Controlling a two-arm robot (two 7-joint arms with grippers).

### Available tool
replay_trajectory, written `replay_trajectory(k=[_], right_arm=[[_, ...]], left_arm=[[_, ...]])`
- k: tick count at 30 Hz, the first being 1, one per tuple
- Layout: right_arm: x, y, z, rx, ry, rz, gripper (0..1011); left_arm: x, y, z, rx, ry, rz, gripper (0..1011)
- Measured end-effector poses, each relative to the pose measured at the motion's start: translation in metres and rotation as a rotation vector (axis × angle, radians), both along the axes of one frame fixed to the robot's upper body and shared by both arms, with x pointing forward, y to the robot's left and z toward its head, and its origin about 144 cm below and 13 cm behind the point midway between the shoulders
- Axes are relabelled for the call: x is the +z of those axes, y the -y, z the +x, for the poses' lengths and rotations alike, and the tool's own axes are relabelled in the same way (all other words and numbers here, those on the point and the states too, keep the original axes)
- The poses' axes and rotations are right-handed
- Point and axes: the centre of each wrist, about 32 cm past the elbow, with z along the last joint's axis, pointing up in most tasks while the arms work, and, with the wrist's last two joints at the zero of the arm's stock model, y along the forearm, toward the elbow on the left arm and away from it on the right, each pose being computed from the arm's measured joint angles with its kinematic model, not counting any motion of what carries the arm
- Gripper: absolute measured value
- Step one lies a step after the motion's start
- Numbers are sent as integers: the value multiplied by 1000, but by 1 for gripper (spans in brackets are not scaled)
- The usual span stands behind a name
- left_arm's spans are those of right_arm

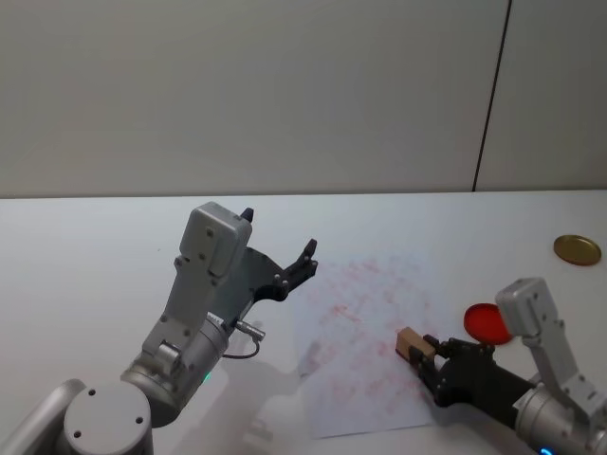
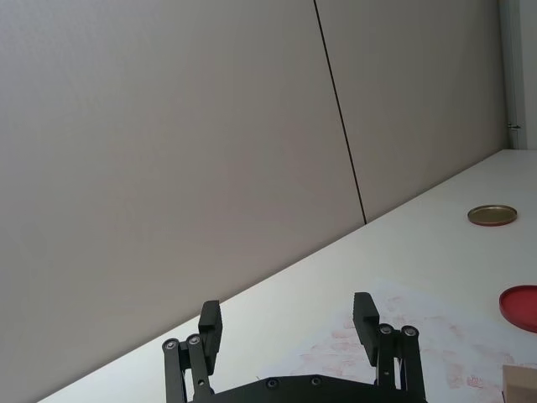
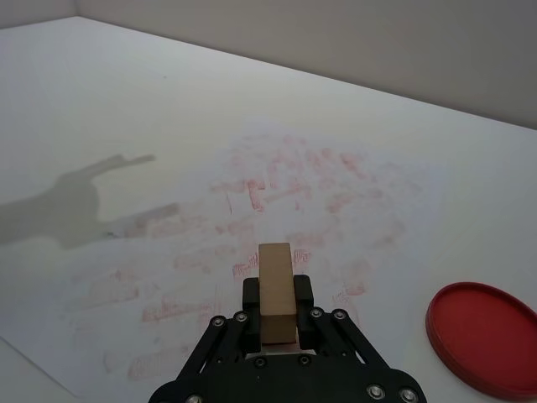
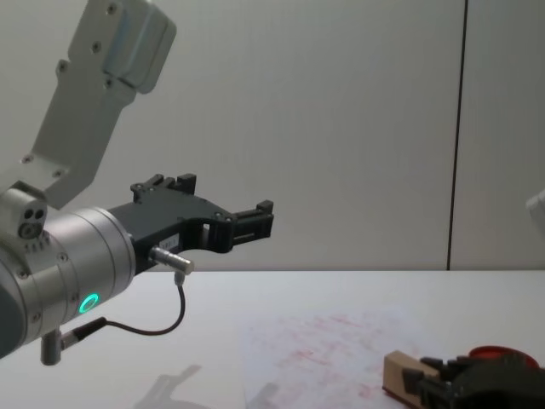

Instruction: Use the one hand to pick up the stamp and affix it onto the A4 paper.

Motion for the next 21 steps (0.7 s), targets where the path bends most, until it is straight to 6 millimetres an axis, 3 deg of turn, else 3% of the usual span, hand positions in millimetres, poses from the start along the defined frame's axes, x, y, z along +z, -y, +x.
replay_trajectory(k=[21], right_arm=[[-6, 1, -3, 3, -22, -19, 217]], left_arm=[[0, 0, 0, 0, 0, 0, 993]])
